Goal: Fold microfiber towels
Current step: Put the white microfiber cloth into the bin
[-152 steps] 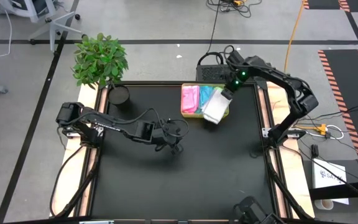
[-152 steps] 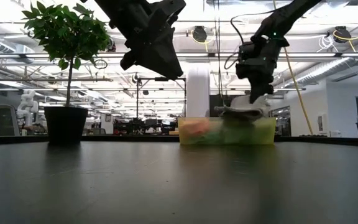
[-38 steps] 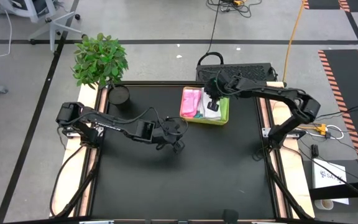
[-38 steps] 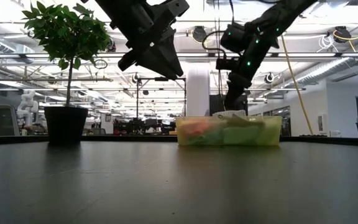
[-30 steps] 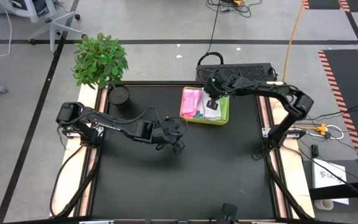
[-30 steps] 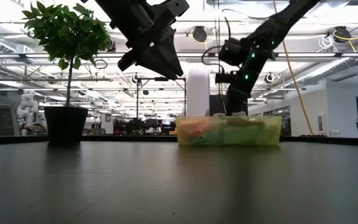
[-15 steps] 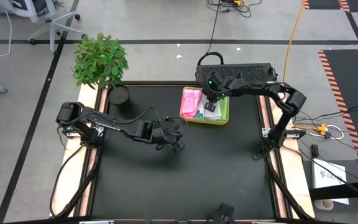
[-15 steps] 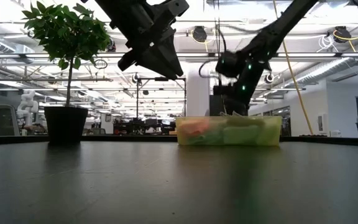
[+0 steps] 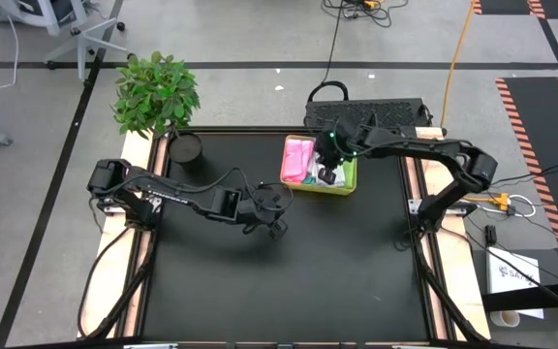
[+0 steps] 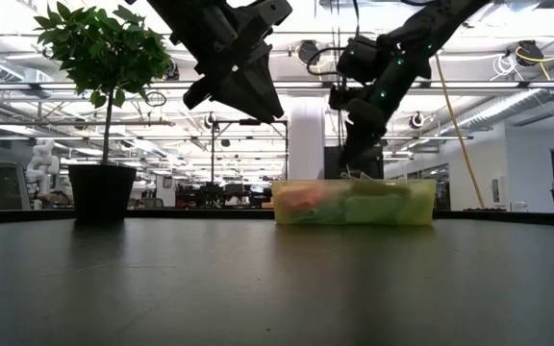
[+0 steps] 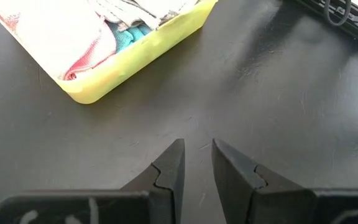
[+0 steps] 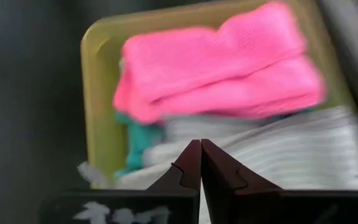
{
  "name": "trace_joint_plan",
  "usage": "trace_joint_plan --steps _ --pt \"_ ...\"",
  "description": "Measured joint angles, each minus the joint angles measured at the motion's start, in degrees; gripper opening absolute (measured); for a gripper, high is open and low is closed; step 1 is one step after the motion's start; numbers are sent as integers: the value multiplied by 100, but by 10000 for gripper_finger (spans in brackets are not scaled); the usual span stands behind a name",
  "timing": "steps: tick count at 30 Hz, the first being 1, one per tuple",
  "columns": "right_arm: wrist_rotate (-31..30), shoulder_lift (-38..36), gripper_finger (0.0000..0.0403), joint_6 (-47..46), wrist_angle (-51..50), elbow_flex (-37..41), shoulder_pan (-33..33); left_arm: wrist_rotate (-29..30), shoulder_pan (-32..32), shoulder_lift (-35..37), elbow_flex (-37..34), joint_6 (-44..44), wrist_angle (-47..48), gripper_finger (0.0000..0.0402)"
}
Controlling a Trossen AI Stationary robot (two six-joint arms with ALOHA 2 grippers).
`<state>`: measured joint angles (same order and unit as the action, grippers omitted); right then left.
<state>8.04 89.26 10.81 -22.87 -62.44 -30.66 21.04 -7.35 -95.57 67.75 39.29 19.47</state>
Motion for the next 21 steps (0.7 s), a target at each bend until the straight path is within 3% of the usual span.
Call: trace_joint_plan --steps 8,21 --pt "112 152 0 -141 32 611 264 2 -19 0 0 4 0 81" --pt "184 105 0 -1005 2442 2058 337 2 -26 0 0 20 0 81"
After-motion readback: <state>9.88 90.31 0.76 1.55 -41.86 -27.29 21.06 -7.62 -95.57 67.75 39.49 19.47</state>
